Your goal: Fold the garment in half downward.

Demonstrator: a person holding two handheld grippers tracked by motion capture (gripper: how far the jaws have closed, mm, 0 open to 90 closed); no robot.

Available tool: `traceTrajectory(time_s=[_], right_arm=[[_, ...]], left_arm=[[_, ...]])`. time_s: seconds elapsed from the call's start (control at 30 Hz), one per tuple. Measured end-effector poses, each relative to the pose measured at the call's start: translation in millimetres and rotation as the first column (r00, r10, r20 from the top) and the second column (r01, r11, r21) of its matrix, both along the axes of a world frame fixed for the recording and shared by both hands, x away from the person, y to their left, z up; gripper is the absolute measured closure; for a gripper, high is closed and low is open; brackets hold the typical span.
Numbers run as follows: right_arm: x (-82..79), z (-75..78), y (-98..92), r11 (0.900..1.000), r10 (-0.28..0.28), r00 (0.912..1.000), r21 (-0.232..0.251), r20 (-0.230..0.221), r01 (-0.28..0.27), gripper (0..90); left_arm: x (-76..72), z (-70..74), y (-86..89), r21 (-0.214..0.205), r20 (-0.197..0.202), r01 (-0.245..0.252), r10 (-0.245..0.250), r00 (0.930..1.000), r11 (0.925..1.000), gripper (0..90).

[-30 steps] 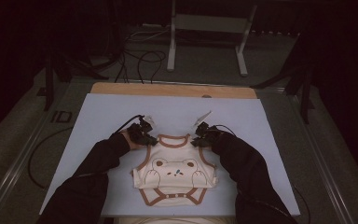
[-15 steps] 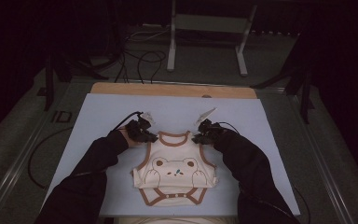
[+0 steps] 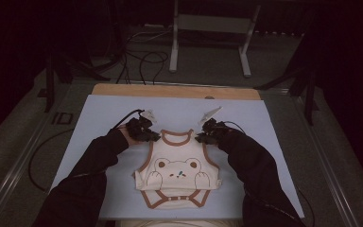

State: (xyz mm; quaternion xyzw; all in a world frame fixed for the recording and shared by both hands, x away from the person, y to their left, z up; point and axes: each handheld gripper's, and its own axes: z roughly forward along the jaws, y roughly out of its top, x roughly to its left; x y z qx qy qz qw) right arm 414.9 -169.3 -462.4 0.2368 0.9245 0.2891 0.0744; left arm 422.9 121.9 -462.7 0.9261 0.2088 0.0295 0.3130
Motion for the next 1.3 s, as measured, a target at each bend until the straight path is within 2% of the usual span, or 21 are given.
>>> traceTrajectory(time_s=[0.17, 0.3, 0.33, 0.4, 0.83, 1.3], right_arm=[[0.6, 7.7, -0.4, 0.9999, -0.005, 0.9999, 0.009, 0.01, 0.005, 82.9], [1.0, 14.8, -0.4, 0.9999, 0.005, 0.9994, 0.013, 0.035, -0.006, 82.9], [0.8, 17.6, -0.2, 0.9998, -0.002, 0.9996, 0.018, 0.027, 0.002, 82.8], [1.7, 20.7, 0.2, 0.9999, 0.002, 0.9986, 0.016, 0.052, -0.003, 82.9], [9.4, 47.7, 1.2, 0.9998, -0.005, 0.9952, 0.02, 0.098, 0.003, 82.8], [15.4, 72.4, 3.2, 0.9994, -0.02, 0.9877, 0.03, 0.155, 0.015, 82.8]], left_arm=[[0.4, 8.4, 1.2, 0.002, 0.016, 0.004, -0.004, 0.9999, 1.0, 87.7], [1.0, 17.0, 2.0, -0.006, 0.03, 0.002, -0.002, 0.9996, 1.0, 87.7], [1.0, 19.2, 2.0, -0.005, 0.035, 0.002, -0.002, 0.9994, 1.0, 87.7], [1.9, 23.8, 2.3, -0.002, 0.045, 0.004, -0.004, 0.999, 1.0, 87.7], [7.1, 50.8, 2.9, -0.013, 0.084, 0.003, -0.002, 0.9965, 0.9999, 87.7], [9.2, 80.9, 0.7, -0.032, 0.146, 0.001, 0.004, 0.9893, 0.9995, 87.7]])
